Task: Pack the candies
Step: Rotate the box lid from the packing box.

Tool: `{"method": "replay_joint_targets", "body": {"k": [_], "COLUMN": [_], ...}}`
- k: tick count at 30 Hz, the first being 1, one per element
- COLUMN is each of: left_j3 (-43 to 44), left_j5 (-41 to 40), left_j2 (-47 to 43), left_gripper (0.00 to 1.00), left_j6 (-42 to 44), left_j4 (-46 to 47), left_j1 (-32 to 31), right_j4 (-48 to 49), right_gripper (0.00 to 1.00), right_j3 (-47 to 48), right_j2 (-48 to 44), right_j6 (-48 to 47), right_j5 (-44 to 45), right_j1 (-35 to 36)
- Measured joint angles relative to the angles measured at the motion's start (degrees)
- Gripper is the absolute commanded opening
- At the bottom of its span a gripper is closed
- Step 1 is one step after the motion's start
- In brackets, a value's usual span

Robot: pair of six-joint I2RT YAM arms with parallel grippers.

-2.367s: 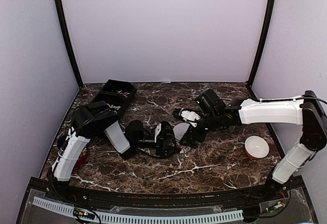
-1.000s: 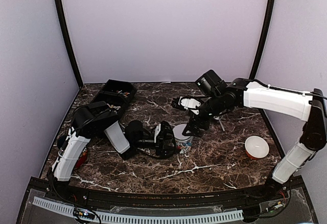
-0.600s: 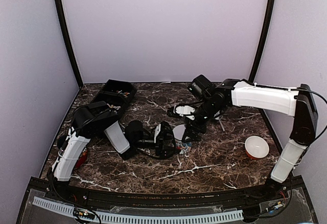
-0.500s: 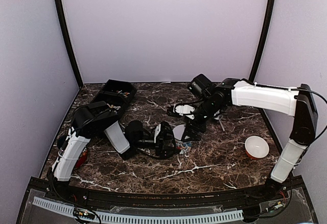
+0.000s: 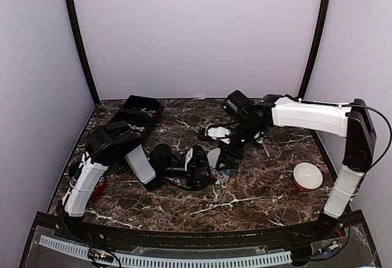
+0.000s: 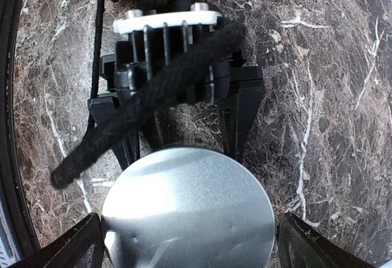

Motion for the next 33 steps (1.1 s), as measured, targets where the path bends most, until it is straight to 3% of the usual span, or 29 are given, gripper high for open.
{"method": "replay_joint_targets", "body": {"k": [26, 33], "left_j3": [0.0, 0.0], "left_j5": [0.0, 0.0], "left_j2": [0.0, 0.0], "left_gripper": [0.77, 0.77], "left_j6": [0.0, 0.0], "left_j4": [0.0, 0.0], "left_j1": [0.0, 0.0], "right_j4": [0.0, 0.0], "right_gripper": [1.00, 0.97], "right_j3": [1.0, 1.0], "right_j2": [0.9, 0.9], "right_j6": [1.1, 1.3], "right_j5": [-1.4, -1.5], "right_j1": [-0.1, -0.3]}}
